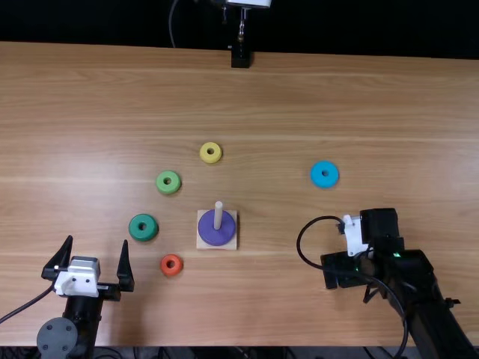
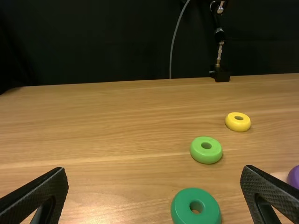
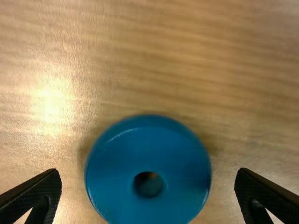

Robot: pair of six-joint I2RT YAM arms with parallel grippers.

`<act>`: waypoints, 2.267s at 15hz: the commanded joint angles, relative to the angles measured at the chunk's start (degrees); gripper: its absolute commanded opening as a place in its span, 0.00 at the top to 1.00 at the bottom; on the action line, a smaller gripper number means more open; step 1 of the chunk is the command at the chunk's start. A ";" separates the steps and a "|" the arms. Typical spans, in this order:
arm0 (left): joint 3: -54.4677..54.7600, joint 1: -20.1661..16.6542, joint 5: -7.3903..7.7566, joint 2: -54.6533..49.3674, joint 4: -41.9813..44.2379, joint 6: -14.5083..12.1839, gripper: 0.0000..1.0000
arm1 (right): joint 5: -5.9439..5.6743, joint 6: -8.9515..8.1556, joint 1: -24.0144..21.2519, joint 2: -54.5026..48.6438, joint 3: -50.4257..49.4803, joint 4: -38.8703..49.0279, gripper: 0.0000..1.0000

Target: Build the Hanoi tower: stack the rings onto the peg from bottom to top in this color order: purple, dark blue, light blue, dark green, light green, yellow, orange.

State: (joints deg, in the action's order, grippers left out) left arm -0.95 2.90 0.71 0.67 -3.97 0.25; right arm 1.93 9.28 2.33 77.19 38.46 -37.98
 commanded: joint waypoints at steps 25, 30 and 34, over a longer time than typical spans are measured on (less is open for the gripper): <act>0.95 -0.17 0.98 -0.67 -1.31 -0.25 0.00 | 0.60 0.42 -0.66 -0.55 -1.63 0.79 0.00; 0.95 -0.17 0.98 -0.67 -1.31 -0.25 0.00 | 0.60 0.53 -0.66 -0.28 -1.98 0.89 0.00; 0.95 -0.17 0.98 -0.67 -1.31 -0.25 0.00 | 2.50 0.21 -0.66 -0.28 -2.33 3.64 1.00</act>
State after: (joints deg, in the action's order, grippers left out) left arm -0.95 2.90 0.71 0.67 -3.97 0.23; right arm 3.01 9.28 2.31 77.21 37.04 -34.57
